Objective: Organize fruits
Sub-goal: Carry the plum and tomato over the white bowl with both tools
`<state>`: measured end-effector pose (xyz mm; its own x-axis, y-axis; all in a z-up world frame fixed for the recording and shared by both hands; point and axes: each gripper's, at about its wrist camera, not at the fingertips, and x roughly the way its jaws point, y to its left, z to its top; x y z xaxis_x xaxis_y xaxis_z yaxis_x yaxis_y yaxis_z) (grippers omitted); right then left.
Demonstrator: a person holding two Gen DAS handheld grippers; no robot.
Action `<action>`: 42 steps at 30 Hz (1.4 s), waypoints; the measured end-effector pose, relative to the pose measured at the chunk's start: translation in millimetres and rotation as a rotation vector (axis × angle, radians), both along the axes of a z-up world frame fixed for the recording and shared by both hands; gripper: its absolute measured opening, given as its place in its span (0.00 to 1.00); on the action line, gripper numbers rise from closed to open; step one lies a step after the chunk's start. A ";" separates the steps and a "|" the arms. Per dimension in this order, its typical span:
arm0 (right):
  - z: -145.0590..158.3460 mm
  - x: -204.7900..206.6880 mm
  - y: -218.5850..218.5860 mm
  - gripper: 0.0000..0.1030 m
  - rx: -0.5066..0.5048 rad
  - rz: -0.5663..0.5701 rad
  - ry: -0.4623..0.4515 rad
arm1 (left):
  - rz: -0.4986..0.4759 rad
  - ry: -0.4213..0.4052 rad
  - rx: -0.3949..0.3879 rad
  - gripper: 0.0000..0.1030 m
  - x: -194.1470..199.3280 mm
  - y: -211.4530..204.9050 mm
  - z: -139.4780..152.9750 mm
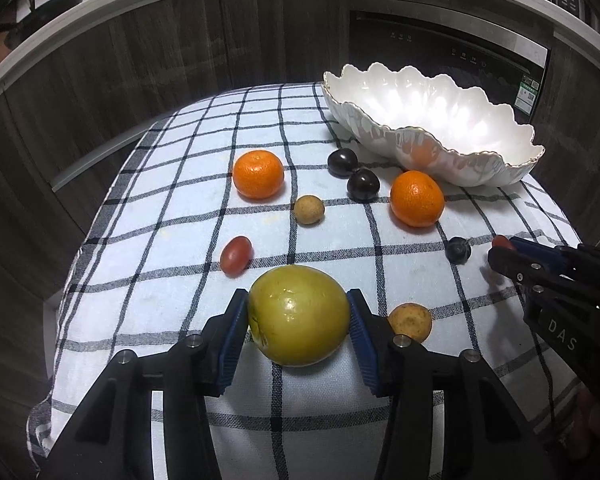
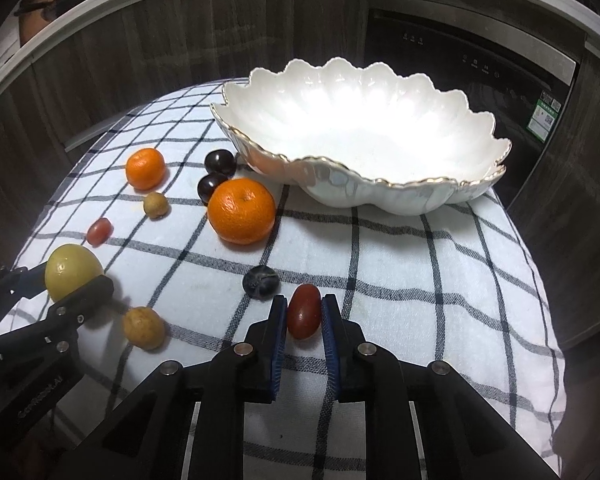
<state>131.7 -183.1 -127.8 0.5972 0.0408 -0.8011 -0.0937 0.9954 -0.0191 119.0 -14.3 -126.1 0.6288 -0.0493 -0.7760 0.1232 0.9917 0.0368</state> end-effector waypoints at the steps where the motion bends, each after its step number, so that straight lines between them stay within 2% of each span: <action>1: 1.6 0.1 0.2 0.18 0.001 0.001 -0.001 | 0.000 -0.002 0.001 0.47 -0.2 0.0 1.4; 20: 46.9 -2.5 -7.9 0.18 0.006 -0.020 -0.111 | -0.016 -0.067 0.015 0.47 4.7 -9.9 40.6; 42: 88.3 21.0 -54.4 0.18 -0.014 -0.124 -0.225 | -0.107 -0.145 -0.006 0.47 51.4 -56.3 84.7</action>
